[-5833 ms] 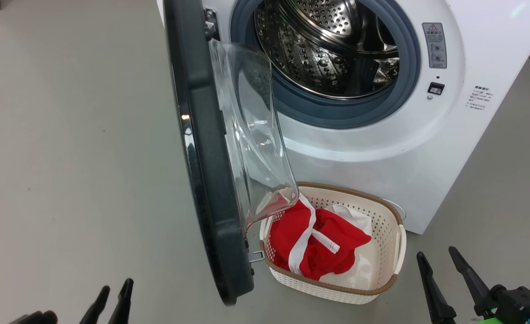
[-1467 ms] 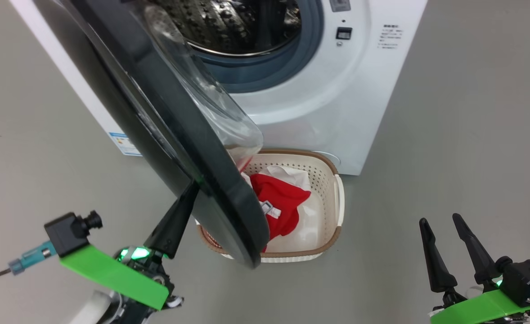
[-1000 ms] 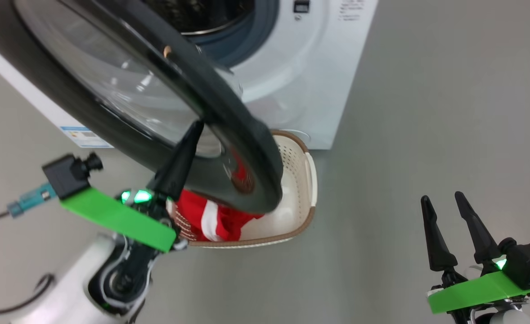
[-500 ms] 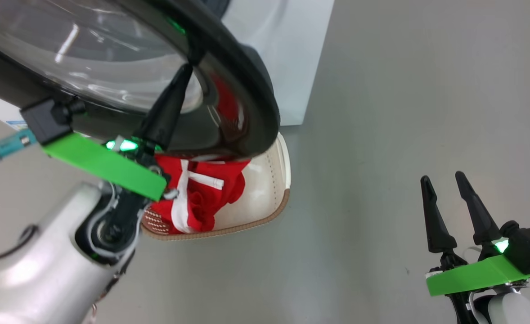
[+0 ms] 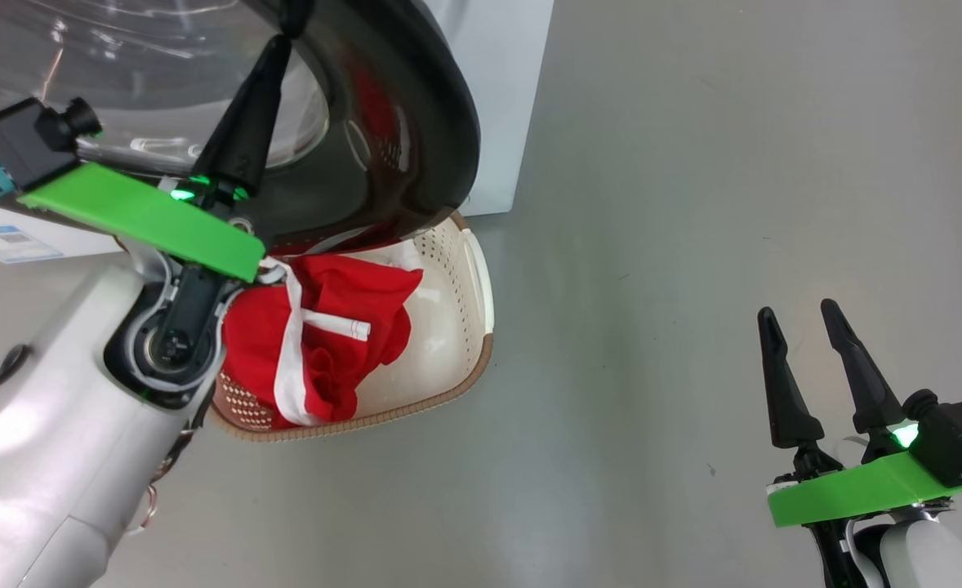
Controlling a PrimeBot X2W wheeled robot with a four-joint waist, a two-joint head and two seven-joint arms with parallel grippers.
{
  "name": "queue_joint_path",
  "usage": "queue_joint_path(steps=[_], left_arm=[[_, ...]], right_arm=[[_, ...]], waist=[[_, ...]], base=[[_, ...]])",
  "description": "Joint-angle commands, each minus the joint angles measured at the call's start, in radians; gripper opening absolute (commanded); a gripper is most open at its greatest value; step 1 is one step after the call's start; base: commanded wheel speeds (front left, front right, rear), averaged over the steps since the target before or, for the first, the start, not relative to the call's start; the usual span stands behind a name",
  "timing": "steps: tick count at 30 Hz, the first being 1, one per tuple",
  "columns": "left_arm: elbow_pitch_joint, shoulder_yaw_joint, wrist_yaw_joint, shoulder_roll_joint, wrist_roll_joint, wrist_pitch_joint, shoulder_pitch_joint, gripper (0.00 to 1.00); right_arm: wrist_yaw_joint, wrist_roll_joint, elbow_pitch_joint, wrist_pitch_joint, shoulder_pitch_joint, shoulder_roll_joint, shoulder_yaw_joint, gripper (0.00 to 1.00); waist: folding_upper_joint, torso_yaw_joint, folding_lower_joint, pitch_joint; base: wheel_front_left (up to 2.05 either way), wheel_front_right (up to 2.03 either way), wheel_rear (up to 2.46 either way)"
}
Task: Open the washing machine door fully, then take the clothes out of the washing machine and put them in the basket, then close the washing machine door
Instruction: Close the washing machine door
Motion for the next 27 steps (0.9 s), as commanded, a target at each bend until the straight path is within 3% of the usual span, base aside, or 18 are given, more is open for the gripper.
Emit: queue_joint_path(steps=[1,18,27], left_arm=[[-0.012,0.045,-0.007,0.025,0.011,-0.011,-0.041,0.0],[-0.014,0.053,-0.007,0.002,0.078,-0.012,0.123,0.0],[-0.042,0.147,-0.007,-0.031,0.174,-0.012,0.329,0.0]], right_arm=[[0.006,-0.001,-0.02,-0.006,-0.018,0.0,0.031,1.0],[0.006,-0.013,-0.009,-0.006,0.033,0.0,0.021,1.0],[0.006,-0.015,-0.006,-0.006,0.08,-0.018,0.014,1.0]], waist=[[-0.0001,-0.006,0.0,-0.003],[-0.0001,0.017,0.0,-0.102],[-0.0001,0.06,0.0,-0.172]], base=[[0.0,0.0,0.0],[0.0,0.0,0.0],[0.0,0.0,0.0]])
